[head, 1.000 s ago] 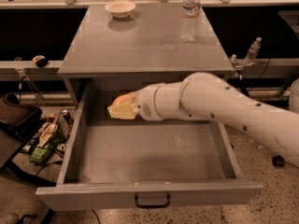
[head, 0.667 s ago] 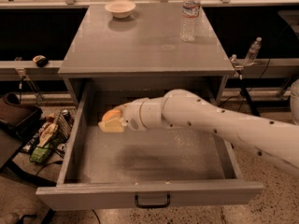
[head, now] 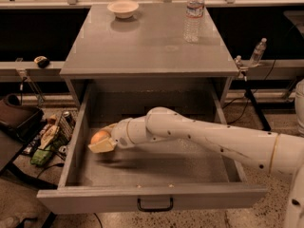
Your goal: Place orange into top drawer
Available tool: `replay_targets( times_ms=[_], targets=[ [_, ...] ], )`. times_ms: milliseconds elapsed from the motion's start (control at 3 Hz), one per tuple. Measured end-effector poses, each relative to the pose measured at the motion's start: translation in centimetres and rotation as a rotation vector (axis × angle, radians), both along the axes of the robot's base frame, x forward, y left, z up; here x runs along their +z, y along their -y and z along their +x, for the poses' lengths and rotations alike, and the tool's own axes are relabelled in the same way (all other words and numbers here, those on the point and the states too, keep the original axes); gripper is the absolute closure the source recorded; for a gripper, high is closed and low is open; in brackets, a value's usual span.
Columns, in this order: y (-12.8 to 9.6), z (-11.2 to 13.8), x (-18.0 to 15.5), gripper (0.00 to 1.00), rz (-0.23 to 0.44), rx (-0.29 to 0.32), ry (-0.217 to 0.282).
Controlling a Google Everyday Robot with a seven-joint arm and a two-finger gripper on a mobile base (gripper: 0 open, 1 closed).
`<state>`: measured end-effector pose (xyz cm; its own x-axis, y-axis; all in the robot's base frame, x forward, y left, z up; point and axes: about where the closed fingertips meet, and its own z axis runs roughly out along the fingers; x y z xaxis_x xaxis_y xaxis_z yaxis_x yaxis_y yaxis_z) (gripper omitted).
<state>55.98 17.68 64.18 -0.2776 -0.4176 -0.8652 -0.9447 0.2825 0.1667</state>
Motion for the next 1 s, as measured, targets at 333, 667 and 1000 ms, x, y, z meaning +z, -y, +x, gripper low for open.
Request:
replay_targets(
  times_ms=[333,667,1000],
  targets=[
    [-0.15,-0.16,-0.69,0.81,0.004,0.003,-0.013],
    [-0.15,-0.16,-0.69,0.58,0.004,0.003,-0.013],
    [-0.15,-0.16,-0.69,0.34,0.004,0.003,-0.013]
  ],
)
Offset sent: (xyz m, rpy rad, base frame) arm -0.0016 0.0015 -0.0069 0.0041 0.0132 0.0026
